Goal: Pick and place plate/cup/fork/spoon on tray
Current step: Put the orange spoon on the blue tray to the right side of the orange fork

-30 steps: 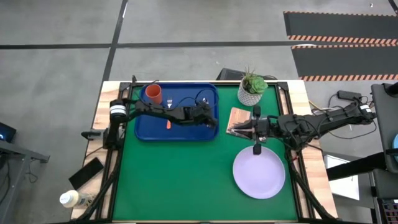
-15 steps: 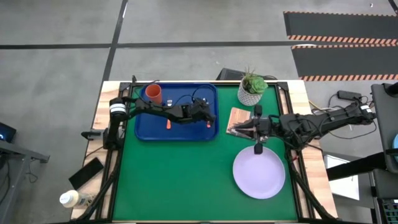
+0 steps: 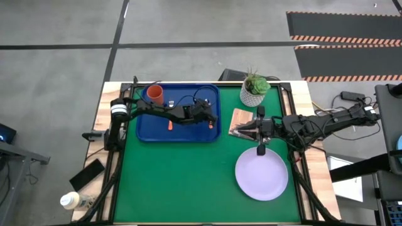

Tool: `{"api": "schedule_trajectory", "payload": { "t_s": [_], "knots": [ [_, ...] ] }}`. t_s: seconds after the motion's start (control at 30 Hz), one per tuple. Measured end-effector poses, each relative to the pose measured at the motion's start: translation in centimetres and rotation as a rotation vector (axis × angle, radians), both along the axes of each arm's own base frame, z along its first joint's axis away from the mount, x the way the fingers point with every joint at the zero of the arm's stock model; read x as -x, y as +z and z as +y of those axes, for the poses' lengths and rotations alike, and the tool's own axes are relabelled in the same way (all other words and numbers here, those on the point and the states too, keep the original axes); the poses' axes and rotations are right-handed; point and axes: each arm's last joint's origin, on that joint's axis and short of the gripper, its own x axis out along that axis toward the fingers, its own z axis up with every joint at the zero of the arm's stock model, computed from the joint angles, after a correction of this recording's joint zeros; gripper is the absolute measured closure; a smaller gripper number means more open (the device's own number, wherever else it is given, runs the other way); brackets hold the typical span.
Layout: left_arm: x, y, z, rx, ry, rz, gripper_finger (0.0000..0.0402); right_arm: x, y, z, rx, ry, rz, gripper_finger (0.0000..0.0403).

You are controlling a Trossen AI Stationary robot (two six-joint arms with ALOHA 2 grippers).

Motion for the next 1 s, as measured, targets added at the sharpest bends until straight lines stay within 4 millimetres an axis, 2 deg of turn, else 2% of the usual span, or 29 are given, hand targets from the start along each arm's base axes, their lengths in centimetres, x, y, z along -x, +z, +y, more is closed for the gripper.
{"api": "schedule_trajectory", "payload": {
  "t_s": [0.3,0.73,1.0],
  "knots": [
    [0.1,-0.2,0.1,-0.019,0.019,0.005,0.0249,0.0,0.0,0.0,0.0,0.0,0.001,0.0375],
    [0.8,-1.6,-0.3,-0.032,0.024,-0.003,0.0249,0.0,0.0,0.0,0.0,0.0,0.004,0.0375],
    [0.6,-1.2,-0.3,-0.059,0.006,-0.005,0.0249,0.0,0.0,0.0,0.0,0.0,0.004,0.0375]
  ]
}}
